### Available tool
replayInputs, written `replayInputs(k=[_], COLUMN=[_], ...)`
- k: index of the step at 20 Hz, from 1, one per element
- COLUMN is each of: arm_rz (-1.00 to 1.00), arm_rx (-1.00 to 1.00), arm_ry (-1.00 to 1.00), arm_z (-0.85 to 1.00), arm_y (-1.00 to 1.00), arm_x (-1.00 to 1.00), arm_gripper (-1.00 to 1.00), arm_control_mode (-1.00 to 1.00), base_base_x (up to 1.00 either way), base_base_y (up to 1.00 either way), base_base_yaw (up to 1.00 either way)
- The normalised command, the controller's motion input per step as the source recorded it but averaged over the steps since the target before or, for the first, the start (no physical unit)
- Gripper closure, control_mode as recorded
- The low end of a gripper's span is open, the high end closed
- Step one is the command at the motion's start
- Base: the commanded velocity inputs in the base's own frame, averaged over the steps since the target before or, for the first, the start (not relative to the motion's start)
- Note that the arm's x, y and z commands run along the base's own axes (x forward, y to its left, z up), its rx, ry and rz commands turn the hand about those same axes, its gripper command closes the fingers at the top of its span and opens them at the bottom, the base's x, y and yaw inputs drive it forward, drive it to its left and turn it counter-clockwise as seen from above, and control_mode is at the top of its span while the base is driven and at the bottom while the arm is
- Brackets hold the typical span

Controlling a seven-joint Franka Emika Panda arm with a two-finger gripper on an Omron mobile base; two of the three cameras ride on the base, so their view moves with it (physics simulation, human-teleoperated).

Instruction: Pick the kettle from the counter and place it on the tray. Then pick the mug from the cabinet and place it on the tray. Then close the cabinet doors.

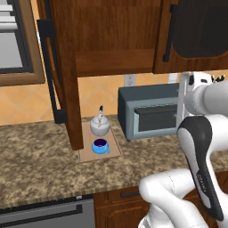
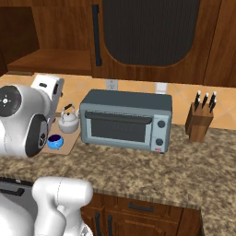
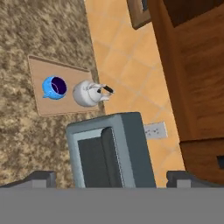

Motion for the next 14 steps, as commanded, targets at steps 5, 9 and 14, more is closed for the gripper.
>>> replayInputs(k=[5, 9, 14], arm_rz=[0.19, 0.16, 0.12], arm_rx=[-0.16, -0.18, -0.18], arm_ry=[0.0, 0.0, 0.0], arm_z=[0.01, 0.09, 0.03], arm_y=[0.06, 0.03, 0.1], arm_x=[-0.17, -0.12, -0.16], arm_gripper=[-1.0, -1.0, -1.0], arm_control_mode=[-1.0, -1.0, -1.0], base_base_x=[0.0, 0.0, 0.0], base_base_y=[0.0, 0.0, 0.0], base_base_yaw=[0.0, 0.0, 0.0])
